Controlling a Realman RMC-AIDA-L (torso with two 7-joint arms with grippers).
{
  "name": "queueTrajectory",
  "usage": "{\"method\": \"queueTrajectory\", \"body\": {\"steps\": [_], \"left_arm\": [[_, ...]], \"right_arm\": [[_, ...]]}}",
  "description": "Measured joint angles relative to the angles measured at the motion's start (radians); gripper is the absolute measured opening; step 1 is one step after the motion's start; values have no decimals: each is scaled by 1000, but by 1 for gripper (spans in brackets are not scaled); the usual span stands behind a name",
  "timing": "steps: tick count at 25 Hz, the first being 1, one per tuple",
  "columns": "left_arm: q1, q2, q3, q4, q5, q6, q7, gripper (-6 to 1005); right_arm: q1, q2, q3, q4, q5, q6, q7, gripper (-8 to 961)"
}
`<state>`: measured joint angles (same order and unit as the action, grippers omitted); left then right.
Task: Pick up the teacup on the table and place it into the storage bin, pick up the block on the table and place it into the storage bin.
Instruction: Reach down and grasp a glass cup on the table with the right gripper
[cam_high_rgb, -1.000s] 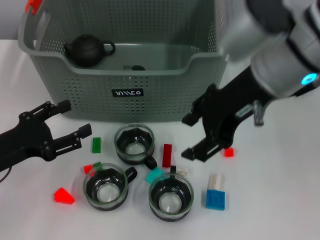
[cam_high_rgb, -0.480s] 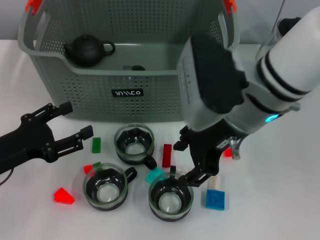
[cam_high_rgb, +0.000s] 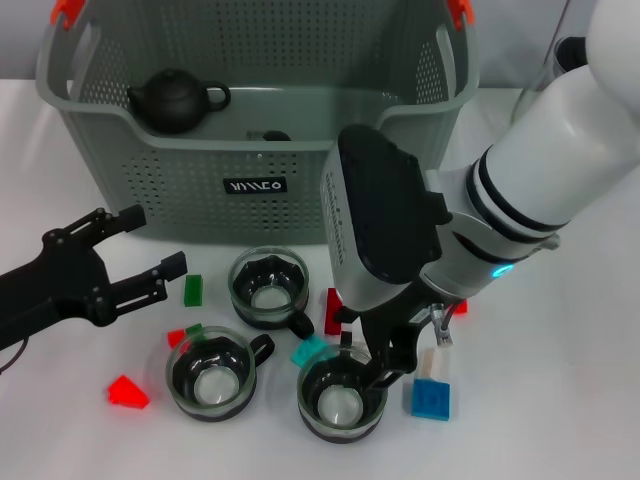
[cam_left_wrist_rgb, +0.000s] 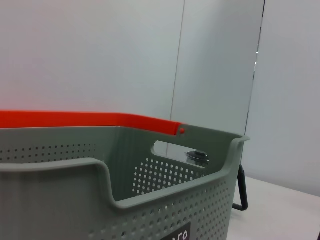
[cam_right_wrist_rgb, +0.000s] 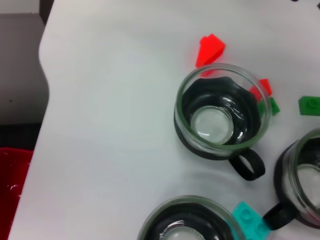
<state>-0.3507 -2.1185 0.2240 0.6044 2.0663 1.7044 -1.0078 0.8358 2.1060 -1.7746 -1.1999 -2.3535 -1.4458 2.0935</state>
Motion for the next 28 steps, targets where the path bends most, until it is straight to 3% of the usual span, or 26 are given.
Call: {"method": "queueTrajectory", "body": {"steps": [15, 28], "left_arm": [[1, -1, 7, 0, 0, -18, 1, 842], [1, -3, 7, -1, 0, -25, 2, 842]], "right_arm": [[9, 2, -25, 29, 50, 42, -47, 744], [73, 8, -95, 205, 103, 185, -36, 726]]}}
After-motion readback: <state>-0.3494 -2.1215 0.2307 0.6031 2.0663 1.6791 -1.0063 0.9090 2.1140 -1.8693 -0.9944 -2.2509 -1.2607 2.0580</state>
